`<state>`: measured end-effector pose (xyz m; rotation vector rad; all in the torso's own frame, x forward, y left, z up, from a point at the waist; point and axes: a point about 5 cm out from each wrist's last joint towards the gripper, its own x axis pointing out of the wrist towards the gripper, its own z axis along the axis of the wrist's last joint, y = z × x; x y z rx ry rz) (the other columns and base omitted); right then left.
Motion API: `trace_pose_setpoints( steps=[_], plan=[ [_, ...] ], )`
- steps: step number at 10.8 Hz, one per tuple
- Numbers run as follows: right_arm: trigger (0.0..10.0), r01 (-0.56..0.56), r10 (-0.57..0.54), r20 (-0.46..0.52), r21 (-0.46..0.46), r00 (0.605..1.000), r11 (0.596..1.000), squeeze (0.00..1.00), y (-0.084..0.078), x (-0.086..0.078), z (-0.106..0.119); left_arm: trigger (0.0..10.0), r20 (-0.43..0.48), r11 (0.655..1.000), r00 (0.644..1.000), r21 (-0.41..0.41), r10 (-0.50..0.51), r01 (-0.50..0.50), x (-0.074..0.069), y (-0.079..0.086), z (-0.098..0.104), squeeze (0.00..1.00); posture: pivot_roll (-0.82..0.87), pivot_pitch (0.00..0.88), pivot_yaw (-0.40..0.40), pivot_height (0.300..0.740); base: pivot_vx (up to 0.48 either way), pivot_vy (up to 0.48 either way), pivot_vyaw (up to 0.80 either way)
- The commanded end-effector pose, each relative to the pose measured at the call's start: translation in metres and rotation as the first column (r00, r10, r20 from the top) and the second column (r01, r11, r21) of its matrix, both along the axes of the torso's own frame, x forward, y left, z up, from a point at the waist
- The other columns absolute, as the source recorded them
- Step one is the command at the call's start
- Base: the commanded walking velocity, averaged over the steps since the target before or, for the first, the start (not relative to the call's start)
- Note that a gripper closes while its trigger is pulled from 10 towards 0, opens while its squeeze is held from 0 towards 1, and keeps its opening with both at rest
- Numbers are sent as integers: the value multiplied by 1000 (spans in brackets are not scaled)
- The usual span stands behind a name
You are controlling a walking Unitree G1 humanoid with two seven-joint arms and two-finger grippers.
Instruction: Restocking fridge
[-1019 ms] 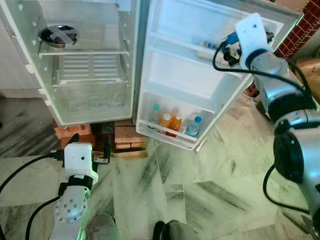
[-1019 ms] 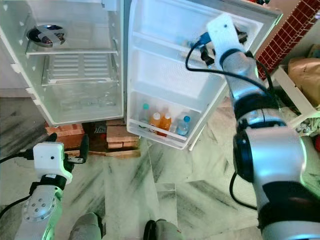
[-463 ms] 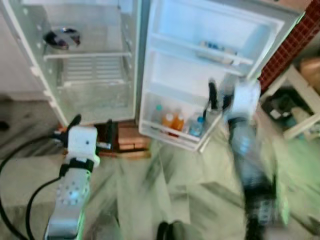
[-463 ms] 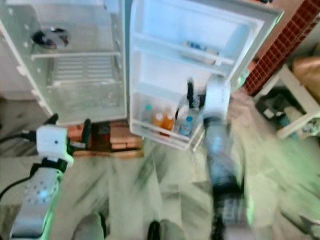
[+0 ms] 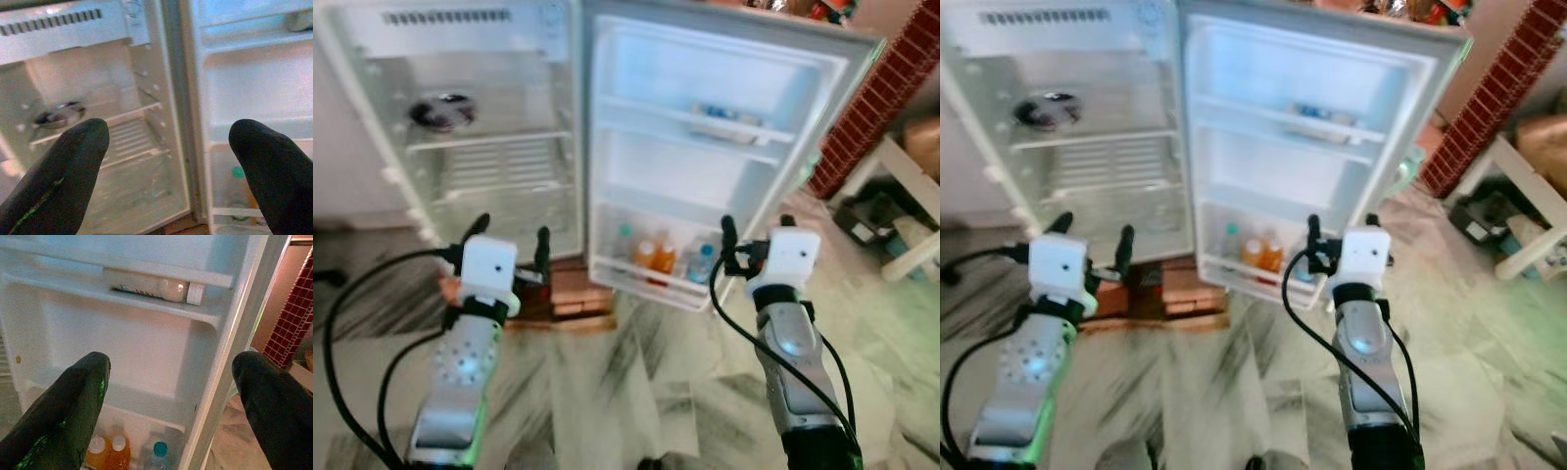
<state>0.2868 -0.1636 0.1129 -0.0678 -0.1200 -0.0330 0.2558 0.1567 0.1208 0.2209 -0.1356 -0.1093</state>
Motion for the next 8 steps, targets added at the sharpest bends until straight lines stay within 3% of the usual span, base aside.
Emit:
trace_pose_setpoints(
  steps=[1,4,7,8],
  plan=[
    [10000,2,-2,3,-8,1000,1000,0,-4,4,5,10000,-17,1000,1000,-2,-22,22,-2,-7,-5,0,155,63,-58,740,386,-281,0],
    [10000,-56,56,14,10,998,998,0,4,9,10,10000,-32,1000,999,-6,1,-1,-4,-3,-10,0,167,59,-76,740,104,-428,0],
    [10000,-159,159,6,52,987,986,0,10,1,6,10000,-60,1000,998,0,-5,5,-12,-4,-20,0,167,60,-85,740,0,-471,0],
    [10000,-324,331,-27,141,943,936,0,23,-6,1,10000,-61,1000,998,-3,-10,9,-15,-4,-21,0,169,62,-86,740,0,-480,0]
  ],
)
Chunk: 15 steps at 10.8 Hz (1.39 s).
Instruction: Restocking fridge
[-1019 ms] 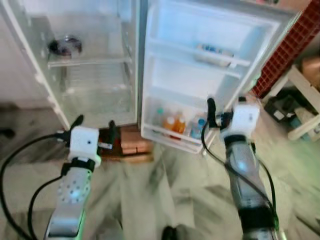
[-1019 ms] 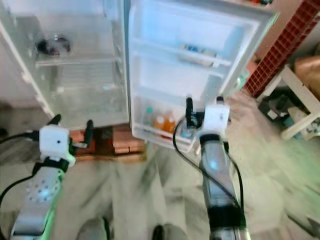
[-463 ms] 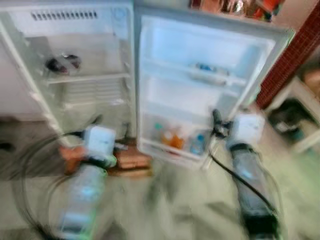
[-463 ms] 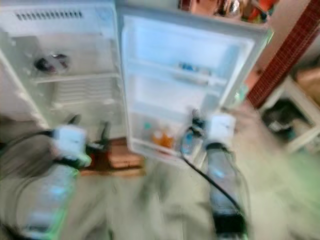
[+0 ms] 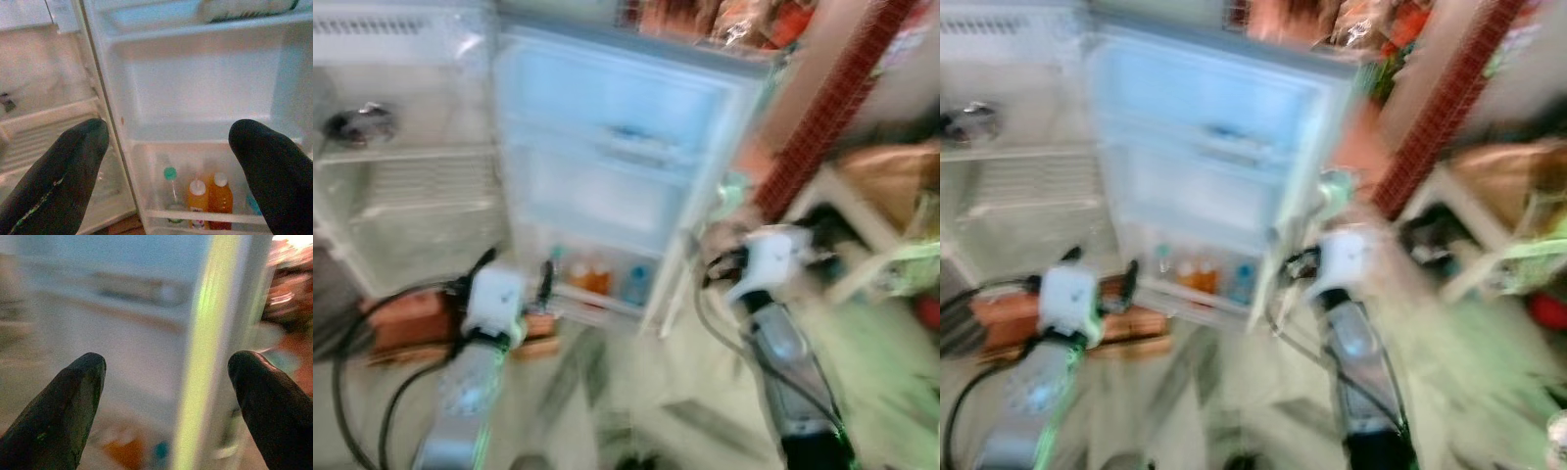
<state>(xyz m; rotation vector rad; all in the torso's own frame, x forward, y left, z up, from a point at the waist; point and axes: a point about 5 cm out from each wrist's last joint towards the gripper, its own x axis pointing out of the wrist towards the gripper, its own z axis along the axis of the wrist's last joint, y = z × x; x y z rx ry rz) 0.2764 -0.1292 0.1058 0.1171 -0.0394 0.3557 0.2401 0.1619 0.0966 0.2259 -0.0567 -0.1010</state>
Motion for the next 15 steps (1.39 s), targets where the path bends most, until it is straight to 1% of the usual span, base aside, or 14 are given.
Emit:
trace_pose_setpoints(
  steps=[1,2,3,4,5,6,7,8,9,10,11,12,14,15],
  plan=[
    [10000,-118,118,-37,19,992,993,0,-3,-6,0,10000,13,1000,1000,-10,-28,28,-1,-9,2,0,169,63,-85,740,0,-480,0],
    [10000,-167,166,-50,-27,985,986,0,-11,-8,-5,10000,2,1000,1000,5,-19,19,-2,-7,-1,0,171,65,-84,740,0,-472,0],
    [10000,-86,85,-16,-49,996,995,0,-22,2,-1,10000,0,1000,1000,1,7,-7,-1,-4,-1,0,175,66,-81,740,0,-450,500],
    [10000,11,-11,11,-54,1000,998,0,-28,10,6,10000,-16,1000,999,-1,32,-32,0,0,-3,0,178,65,-82,740,0,-442,800],
    [10000,82,-81,14,-86,997,993,0,-31,13,6,10000,-23,999,999,10,40,-40,-1,3,-5,0,180,56,-79,740,0,-442,800],
    [10000,92,-92,-1,-20,996,996,0,-29,11,7,10000,-27,999,998,-4,54,-54,-1,5,-6,0,178,50,-75,740,0,-341,800],
    [10000,99,-100,-21,-27,995,995,0,-26,8,1,10000,-27,995,996,-42,84,-85,0,6,-6,0,175,48,-70,740,0,0,413],
    [10000,116,-116,-36,-16,993,993,0,-25,5,-5,10000,-30,996,996,-38,81,-83,1,6,-7,0,169,48,-65,740,0,0,0],
    [10000,111,-112,-25,-17,993,994,0,-22,0,-6,10000,-17,996,997,-51,72,-73,1,6,-5,0,162,44,-65,740,0,0,0],
    [10000,130,-131,-18,-31,991,991,0,-22,-1,-6,10000,-21,996,997,-53,75,-76,1,7,-6,0,160,40,-66,740,262,0,744],
    [10000,137,-138,-17,-22,990,990,0,-22,-1,-5,10000,-23,996,997,-54,76,-77,1,7,-7,0,157,32,-66,740,371,0,606],
    [10000,149,-149,0,-36,989,988,0,-23,2,-2,10000,-25,995,996,-59,81,-82,3,7,-8,0,156,32,-68,740,379,0,425],
    [10000,220,-219,30,-51,975,974,0,-31,9,6,10000,-26,994,996,-66,81,-83,3,8,-8,0,157,35,-71,740,401,0,0],
    [10000,235,-233,30,-49,972,971,0,-33,11,7,10000,-28,994,996,-69,82,-84,3,8,-9,0,157,35,-71,740,416,0,0]
  ],
)
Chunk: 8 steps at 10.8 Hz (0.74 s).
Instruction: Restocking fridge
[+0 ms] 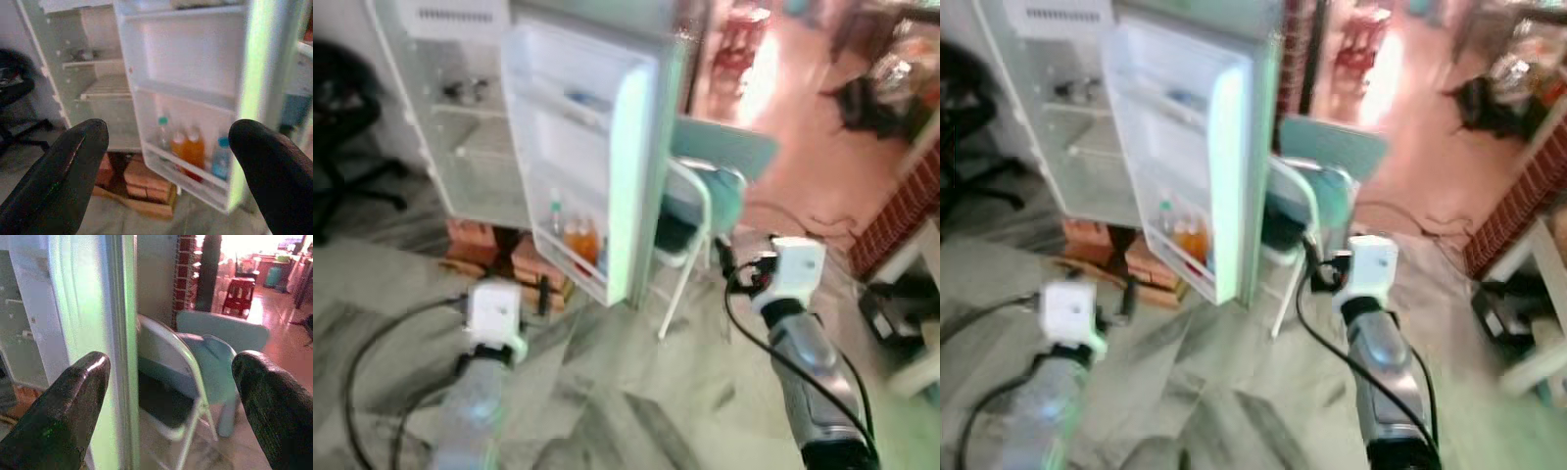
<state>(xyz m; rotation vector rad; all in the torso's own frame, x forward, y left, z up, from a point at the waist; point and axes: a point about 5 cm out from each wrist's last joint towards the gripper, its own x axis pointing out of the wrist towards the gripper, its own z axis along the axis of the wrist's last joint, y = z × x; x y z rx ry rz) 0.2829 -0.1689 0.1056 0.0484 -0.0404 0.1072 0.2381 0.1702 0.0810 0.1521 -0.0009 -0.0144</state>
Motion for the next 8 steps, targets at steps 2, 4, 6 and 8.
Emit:
trace_pose_setpoints(
  steps=[2,4,6,8],
  plan=[
    [10000,-13,13,27,4,1000,1000,0,7,4,7,10000,24,1000,1000,2,-9,9,4,0,5,0,157,35,-71,740,412,0,0],
    [10000,-20,20,22,-8,1000,1000,0,8,4,5,10000,26,1000,1000,-3,-11,11,4,0,5,0,154,40,-69,740,411,0,0],
    [10000,-60,60,43,-13,997,998,0,15,6,10,10000,16,1000,1000,-11,-7,8,3,-1,3,0,155,44,-72,740,135,0,400],
    [10000,-115,114,44,11,993,993,0,22,15,13,10000,-48,999,998,21,44,-43,-2,7,-11,0,161,50,-72,740,0,0,800]
  ],
)
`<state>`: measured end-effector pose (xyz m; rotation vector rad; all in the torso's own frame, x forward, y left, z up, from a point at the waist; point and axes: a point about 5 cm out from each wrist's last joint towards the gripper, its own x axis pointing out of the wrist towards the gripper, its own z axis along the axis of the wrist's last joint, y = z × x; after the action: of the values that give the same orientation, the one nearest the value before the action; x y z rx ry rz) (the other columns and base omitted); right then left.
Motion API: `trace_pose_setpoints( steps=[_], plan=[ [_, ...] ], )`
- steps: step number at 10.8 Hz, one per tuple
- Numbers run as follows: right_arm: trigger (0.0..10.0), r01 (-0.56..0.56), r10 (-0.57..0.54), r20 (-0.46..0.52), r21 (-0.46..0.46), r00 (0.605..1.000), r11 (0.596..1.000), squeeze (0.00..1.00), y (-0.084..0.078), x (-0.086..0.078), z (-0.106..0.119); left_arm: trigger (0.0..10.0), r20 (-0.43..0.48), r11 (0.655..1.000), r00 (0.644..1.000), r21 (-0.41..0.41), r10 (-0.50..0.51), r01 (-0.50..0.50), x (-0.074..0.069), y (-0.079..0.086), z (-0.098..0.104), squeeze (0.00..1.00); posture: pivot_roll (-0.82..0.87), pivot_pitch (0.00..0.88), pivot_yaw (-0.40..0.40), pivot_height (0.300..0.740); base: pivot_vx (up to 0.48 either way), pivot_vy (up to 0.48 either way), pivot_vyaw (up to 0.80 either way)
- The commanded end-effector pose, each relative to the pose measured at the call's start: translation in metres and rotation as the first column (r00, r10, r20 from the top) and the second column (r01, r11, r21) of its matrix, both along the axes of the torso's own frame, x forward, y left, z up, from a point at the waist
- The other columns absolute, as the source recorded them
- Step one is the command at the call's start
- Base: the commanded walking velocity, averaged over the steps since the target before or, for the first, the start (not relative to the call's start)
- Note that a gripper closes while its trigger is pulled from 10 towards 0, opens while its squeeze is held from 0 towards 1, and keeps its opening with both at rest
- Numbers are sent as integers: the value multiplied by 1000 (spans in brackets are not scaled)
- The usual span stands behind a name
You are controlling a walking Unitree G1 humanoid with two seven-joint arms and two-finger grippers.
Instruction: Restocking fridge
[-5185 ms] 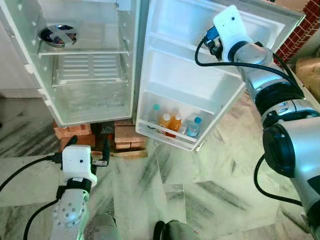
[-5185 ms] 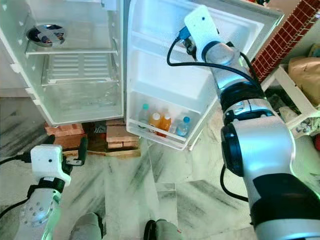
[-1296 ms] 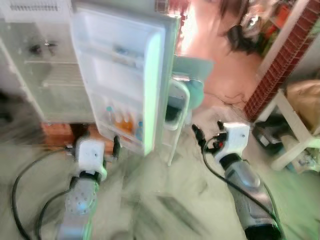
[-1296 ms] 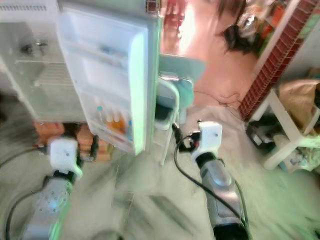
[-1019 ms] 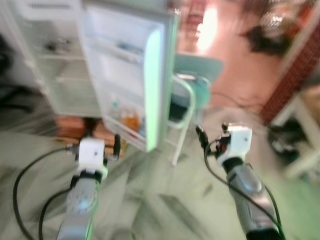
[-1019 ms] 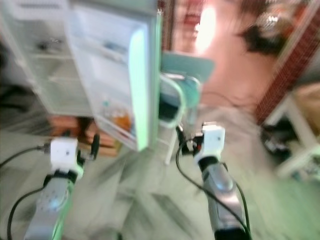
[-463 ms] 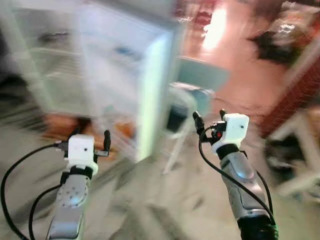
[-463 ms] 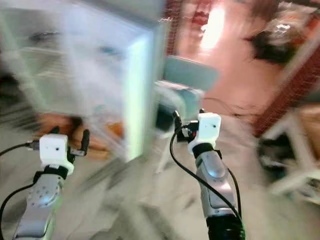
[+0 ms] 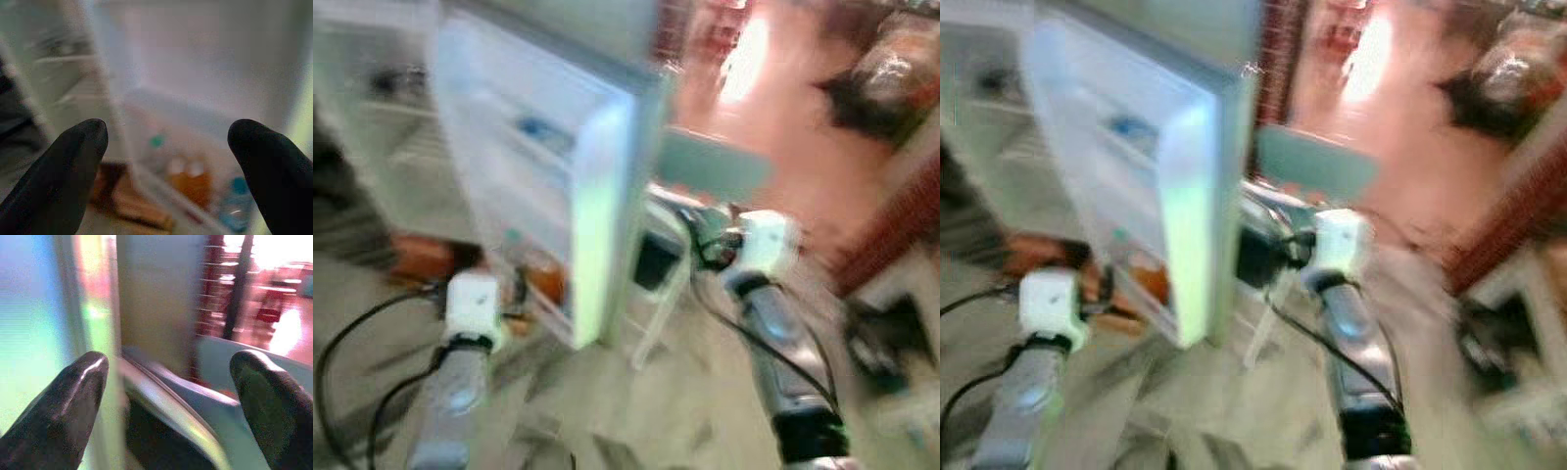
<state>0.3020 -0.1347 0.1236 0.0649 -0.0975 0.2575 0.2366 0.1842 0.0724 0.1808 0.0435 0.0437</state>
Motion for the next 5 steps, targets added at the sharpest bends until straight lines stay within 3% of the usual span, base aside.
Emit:
trace_pose_setpoints(
  steps=[1,3,5],
  plan=[
    [10000,15,-15,-15,-4,1000,1000,0,-9,4,-2,10000,-51,1000,999,-13,12,-13,-7,-2,-11,0,168,51,-73,740,0,0,800],
    [10000,23,-23,-10,-29,1000,999,0,-5,20,4,10000,-119,1000,993,3,23,-23,-16,2,-24,0,187,51,-76,740,0,0,775],
    [10000,69,-74,-63,-72,995,995,0,-1,31,2,10000,-162,1000,987,-4,-1,0,-19,-3,-30,0,201,48,-80,740,0,0,0]
  ],
)
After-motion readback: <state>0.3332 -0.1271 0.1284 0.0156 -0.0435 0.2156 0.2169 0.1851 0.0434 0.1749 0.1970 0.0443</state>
